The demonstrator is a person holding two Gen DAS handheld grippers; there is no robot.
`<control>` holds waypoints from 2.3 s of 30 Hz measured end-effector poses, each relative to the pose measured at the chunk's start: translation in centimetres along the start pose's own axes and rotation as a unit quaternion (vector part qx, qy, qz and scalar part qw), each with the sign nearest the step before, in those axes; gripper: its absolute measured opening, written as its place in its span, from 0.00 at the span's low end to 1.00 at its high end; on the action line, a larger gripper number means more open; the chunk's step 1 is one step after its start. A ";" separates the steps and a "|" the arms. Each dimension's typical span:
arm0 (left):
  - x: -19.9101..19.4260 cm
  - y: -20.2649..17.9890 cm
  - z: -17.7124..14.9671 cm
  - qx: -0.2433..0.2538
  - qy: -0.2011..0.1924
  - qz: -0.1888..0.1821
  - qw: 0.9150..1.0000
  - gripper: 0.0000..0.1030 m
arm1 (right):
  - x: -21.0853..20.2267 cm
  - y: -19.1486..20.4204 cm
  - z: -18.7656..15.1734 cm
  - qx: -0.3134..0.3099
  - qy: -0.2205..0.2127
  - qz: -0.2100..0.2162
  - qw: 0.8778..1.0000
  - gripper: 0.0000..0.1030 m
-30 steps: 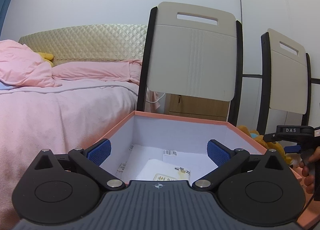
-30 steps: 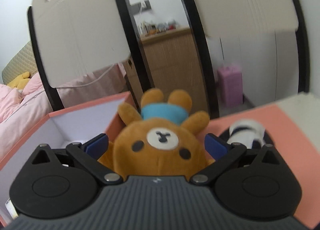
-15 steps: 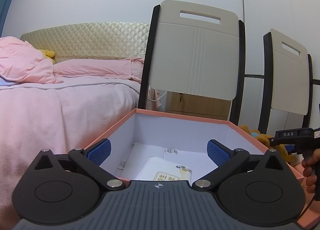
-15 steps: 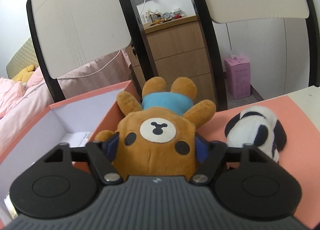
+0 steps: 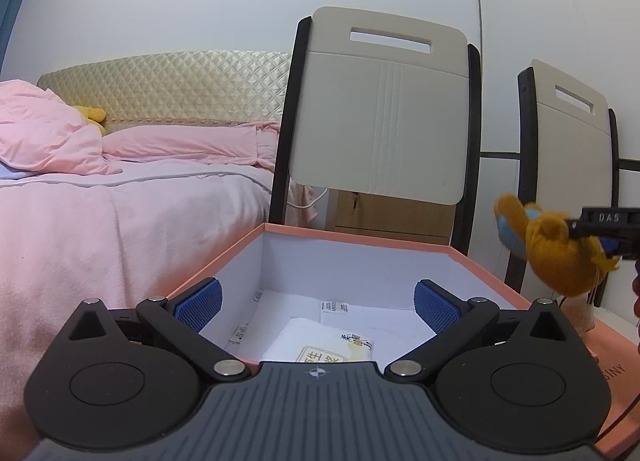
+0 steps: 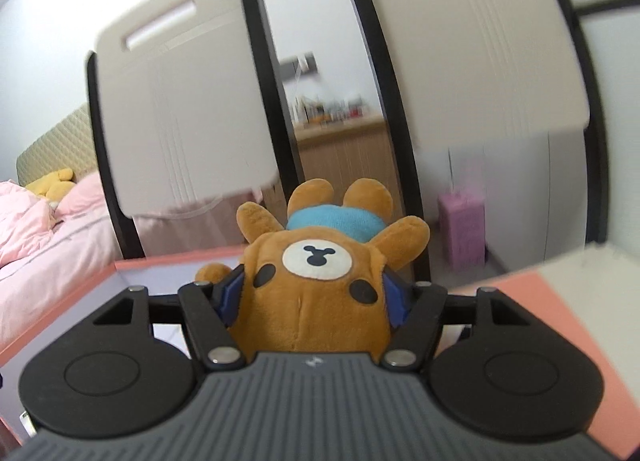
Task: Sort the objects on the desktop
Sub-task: 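Lift the teddy bear with the right gripper and drop it into the box, then withdraw the right gripper from the box toward the panda plush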
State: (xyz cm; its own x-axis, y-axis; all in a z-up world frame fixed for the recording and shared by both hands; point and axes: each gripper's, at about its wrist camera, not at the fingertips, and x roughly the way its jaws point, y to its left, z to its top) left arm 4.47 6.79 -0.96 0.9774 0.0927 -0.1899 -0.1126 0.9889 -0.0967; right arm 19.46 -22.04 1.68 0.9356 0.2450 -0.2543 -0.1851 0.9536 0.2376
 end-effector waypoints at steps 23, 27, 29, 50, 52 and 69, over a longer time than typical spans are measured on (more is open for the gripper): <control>0.7 0.9 0.1 -0.025 0.009 0.015 1.000 1.00 | 3.3 8.8 -1.0 -0.006 0.094 0.166 0.982 0.67; 0.6 0.9 0.0 -0.024 0.010 0.017 1.000 1.00 | 3.5 8.7 -0.9 0.000 0.102 0.167 0.981 0.75; 0.6 0.8 0.0 -0.021 0.010 0.017 1.000 1.00 | 3.3 8.5 -1.0 0.004 0.097 0.175 0.980 0.80; -0.5 -0.8 -0.1 -0.002 -0.002 -0.003 1.000 1.00 | -7.8 4.9 -2.6 -0.015 -0.028 0.067 0.997 0.93; -0.5 -0.8 -0.1 -0.001 -0.002 -0.004 1.000 1.00 | -8.8 4.5 -3.1 -0.010 -0.032 0.055 0.998 0.94; -0.6 -1.2 -0.2 0.004 -0.002 -0.005 1.000 1.00 | -11.1 4.8 -5.1 -0.017 -0.036 0.031 0.999 1.00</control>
State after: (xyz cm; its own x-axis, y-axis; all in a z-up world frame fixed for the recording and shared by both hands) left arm 3.95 5.53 -0.88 0.9791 0.0837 -0.1855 -0.1019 0.9907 -0.0905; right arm 6.68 -19.27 0.90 0.9411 0.2916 -0.1710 -0.2524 0.9426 0.2186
